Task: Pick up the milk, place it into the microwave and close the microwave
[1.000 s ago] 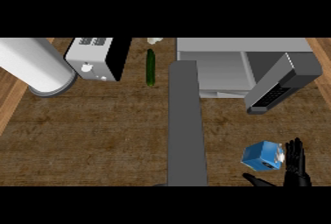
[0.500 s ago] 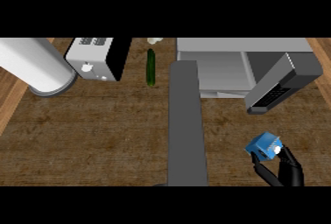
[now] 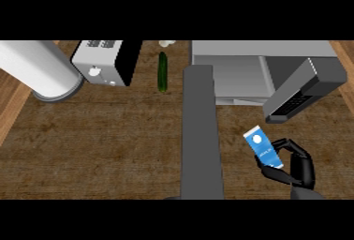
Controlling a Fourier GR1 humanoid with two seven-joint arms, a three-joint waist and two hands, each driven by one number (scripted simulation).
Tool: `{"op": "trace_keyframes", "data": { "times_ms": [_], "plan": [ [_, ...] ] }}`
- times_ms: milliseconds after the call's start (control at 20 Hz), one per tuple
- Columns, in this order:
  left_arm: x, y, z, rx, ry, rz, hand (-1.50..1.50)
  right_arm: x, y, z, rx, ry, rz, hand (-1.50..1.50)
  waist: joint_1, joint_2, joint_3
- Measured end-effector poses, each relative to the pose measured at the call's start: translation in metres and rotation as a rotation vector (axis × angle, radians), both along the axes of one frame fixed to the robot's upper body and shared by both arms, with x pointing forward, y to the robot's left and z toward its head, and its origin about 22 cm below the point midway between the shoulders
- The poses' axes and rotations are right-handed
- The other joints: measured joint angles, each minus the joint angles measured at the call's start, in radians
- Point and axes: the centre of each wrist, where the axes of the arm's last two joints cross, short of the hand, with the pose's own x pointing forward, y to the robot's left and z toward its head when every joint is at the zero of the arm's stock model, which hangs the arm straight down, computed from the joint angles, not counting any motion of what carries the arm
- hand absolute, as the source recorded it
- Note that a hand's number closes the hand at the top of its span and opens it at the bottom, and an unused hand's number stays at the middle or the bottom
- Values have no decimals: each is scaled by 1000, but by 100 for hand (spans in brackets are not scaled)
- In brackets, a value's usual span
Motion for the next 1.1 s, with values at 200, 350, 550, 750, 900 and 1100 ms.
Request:
{"op": "trace_keyframes", "data": {
  "times_ms": [200, 350, 550, 750, 900, 1100],
  "plan": [
    [3, -1, -3, -4, -6, -5, -150, 24, 7, 4, -12, 10, 70, 150, 2, 2, 1],
    [2, -4, -3, -7, -3, -8, -150, 32, 12, 5, -5, 11, 130, 150, 1, 2, 1],
    [2, 4, -3, -9, 5, -3, -150, 39, 29, 9, 33, -10, 221, 150, -7, -1, 1],
    [-4, 11, -2, -6, 7, 7, -150, 48, 50, 24, 58, -50, 286, 150, -14, -4, 1],
    [-6, 18, -6, -7, 7, 14, -150, 54, 61, 40, 43, -80, 303, 150, -15, -4, 1],
    [-7, 20, -6, -2, 13, 22, -150, 57, 82, 56, 12, -86, 290, 150, -17, -1, 2]
  ]
}}
